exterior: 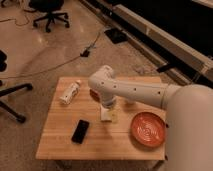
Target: Place the white sponge in the ceramic bowl
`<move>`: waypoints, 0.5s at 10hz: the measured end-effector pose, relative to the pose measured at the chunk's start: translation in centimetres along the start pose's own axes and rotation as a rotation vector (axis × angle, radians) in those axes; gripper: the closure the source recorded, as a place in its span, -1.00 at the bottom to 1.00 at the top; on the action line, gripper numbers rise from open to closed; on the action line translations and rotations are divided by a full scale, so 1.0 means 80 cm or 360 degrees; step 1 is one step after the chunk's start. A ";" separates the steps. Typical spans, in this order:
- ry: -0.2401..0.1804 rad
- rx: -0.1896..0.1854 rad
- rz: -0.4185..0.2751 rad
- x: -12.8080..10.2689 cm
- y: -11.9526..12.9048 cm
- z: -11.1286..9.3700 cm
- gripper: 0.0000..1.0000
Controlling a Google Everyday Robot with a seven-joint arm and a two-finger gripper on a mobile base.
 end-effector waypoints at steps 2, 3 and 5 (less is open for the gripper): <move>-0.0008 -0.0004 0.0017 -0.001 0.000 0.002 -0.44; -0.0014 -0.0003 0.0018 -0.004 0.000 0.001 -0.44; -0.0025 -0.0006 0.0043 0.001 0.001 0.002 -0.44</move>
